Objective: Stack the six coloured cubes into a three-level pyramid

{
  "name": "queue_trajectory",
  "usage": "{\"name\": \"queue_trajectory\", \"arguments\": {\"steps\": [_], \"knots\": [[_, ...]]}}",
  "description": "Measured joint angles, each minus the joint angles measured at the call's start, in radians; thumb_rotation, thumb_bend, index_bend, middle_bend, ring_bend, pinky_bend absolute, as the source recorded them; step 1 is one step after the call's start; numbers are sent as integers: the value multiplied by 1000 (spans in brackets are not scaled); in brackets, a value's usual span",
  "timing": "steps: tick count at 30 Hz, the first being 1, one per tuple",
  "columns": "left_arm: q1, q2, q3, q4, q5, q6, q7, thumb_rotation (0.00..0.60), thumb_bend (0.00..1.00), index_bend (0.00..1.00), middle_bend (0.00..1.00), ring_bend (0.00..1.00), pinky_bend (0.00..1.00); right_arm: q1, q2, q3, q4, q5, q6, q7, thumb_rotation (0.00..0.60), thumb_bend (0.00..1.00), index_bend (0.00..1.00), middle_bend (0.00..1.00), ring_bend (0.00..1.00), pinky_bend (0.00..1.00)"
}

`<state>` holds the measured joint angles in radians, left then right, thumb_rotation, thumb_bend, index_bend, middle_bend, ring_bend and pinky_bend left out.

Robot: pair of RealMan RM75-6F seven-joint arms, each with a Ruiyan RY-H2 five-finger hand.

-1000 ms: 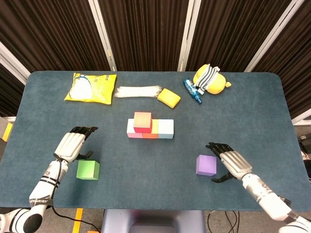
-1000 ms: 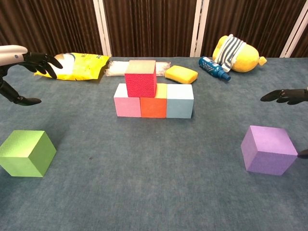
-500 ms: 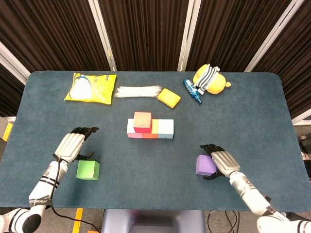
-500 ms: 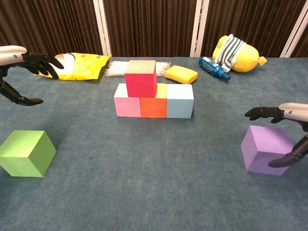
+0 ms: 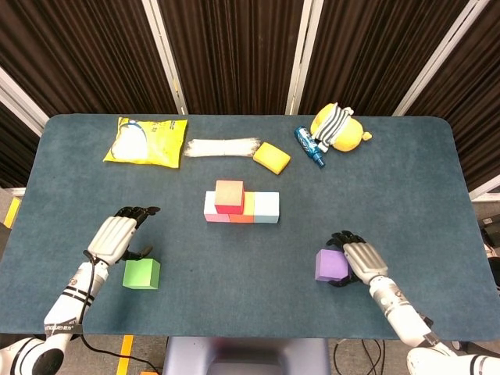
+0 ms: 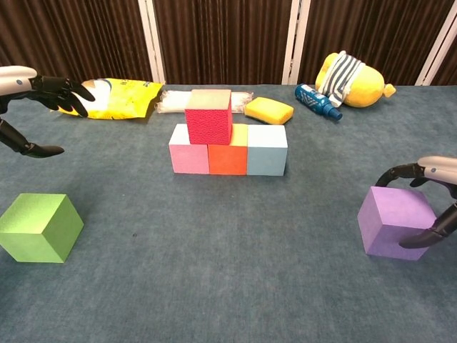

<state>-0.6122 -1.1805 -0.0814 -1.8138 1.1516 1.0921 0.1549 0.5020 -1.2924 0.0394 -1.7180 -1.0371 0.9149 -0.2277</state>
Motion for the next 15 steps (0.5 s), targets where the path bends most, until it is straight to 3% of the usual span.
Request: {"name": "queue_trajectory", "arguments": {"steps": [3,9,15], "knots": [[4,-1,-6,0,0,-1,-3,600,301,159,216,177,163,-4,-11,5,4,-3,21,3,582,197,459,251,122,261],[7,-16,-17,28,-13,-12,-15,600,302,161,219,177,172,5,36,27,-23,-19,16,24,596,226,465,251,123,262],[9,-67,-11,73,-4,12,66,600,303,164,220,177,167,70,148,125,-49,-24,-47,99,600,226,486,251,123,261]]}}
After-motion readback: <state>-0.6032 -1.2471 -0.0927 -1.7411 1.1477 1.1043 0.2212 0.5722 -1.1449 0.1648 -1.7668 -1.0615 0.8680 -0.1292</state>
